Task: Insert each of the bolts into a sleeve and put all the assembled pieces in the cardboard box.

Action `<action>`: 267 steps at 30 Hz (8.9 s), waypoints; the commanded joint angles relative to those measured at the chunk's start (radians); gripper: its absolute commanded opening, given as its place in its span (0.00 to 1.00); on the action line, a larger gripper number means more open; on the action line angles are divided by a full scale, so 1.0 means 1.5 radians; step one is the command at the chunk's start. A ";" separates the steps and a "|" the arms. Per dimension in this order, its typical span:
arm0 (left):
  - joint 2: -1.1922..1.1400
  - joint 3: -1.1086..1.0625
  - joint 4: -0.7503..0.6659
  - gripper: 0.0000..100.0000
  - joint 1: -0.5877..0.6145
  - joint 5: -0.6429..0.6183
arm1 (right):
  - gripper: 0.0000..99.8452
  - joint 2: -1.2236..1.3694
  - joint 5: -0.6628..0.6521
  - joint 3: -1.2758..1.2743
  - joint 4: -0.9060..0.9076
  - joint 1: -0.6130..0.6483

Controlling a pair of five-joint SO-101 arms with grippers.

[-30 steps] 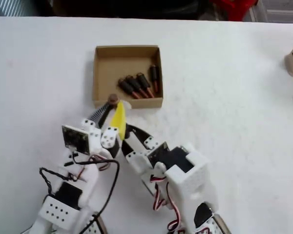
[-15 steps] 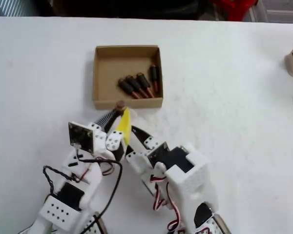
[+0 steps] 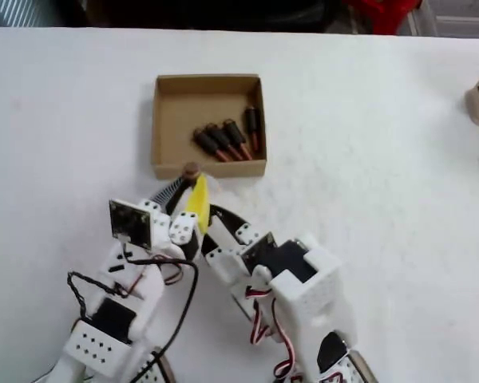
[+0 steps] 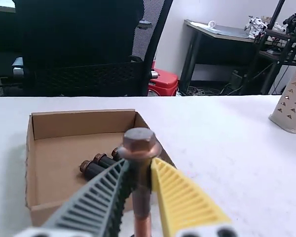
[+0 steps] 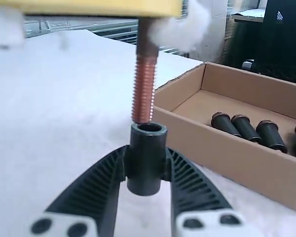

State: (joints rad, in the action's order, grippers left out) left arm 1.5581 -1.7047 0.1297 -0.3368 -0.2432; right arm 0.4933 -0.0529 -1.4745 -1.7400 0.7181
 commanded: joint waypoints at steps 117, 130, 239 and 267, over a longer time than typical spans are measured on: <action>0.018 0.037 0.301 0.30 0.052 -0.030 | 0.02 -0.050 0.017 -0.046 -0.009 0.008; 0.018 0.214 0.449 0.30 0.067 -0.121 | 0.02 -0.048 0.017 -0.046 -0.008 0.008; 0.165 0.062 0.715 0.02 0.416 0.196 | 0.02 0.001 0.011 1.165 1.586 -0.261; 0.165 0.062 0.715 0.02 0.416 0.196 | 0.03 0.209 -0.152 1.448 1.803 -0.273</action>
State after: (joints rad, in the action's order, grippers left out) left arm 1.8113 -1.6249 1.2206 0.2770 0.0407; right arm 0.8263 -0.2631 0.6291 0.9175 0.3084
